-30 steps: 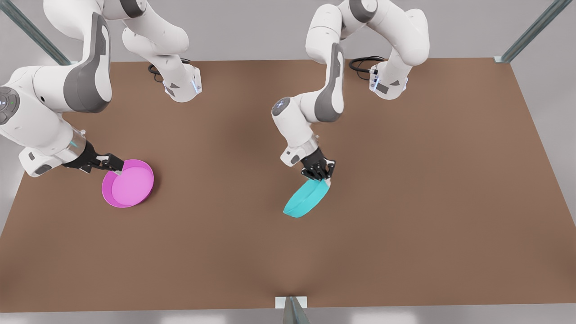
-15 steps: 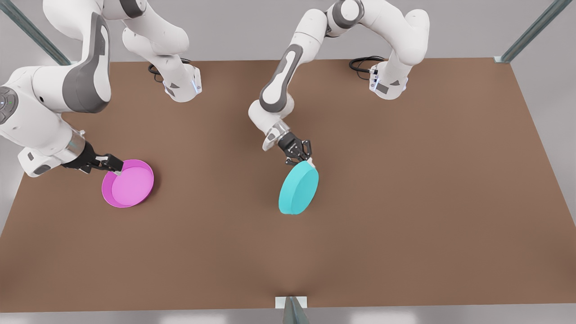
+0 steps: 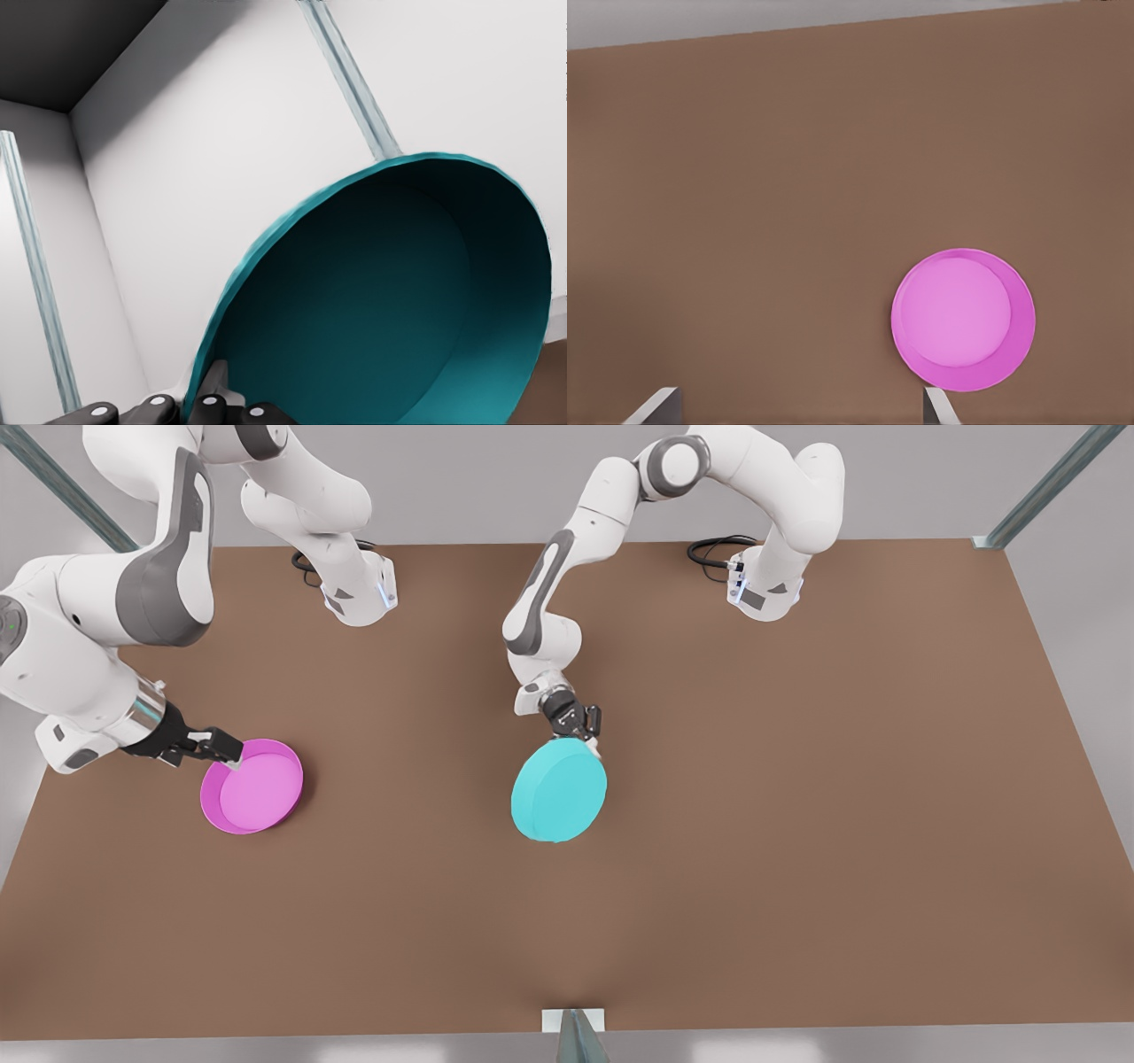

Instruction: Flip the blue plate over with the left arm, and stack the pink plate on top of the blue plate with the right arm

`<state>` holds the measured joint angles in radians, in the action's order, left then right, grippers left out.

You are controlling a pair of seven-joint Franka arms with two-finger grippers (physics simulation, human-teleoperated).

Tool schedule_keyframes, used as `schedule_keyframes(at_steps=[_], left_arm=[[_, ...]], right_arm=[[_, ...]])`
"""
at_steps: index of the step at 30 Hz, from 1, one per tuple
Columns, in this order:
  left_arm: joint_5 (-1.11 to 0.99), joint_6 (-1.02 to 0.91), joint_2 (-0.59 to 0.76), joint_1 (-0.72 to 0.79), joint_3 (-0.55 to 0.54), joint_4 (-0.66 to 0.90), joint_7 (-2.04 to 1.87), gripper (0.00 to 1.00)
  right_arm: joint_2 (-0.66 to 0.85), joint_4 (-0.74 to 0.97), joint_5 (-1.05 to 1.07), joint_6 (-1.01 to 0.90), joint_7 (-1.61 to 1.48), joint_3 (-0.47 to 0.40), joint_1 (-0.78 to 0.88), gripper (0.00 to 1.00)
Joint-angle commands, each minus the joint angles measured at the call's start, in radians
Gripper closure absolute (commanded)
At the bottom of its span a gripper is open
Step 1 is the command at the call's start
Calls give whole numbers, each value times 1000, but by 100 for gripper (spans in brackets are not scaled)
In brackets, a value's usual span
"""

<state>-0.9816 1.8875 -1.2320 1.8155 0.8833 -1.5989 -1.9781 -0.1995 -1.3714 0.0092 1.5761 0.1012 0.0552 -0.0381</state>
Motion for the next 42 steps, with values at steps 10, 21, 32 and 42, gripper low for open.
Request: schedule_keyframes(at_steps=[10,21,32,42], left_arm=[[-39,1,-67,1,-6,7,8,34],[-2,-2,-41,111,-10,-21,73,21],[1147,-464,881,-627,-3,241,1731,18],[1018,-479,1037,-1696,-820,186,1903,0]], right_arm=[[-1,0,2,-2,0,-2,-5,0],[-1,0,2,-4,0,-2,-3,0],[-23,-8,-8,-5,2,-2,-6,0],[-50,-236,201,91,-279,-218,-98,0]])
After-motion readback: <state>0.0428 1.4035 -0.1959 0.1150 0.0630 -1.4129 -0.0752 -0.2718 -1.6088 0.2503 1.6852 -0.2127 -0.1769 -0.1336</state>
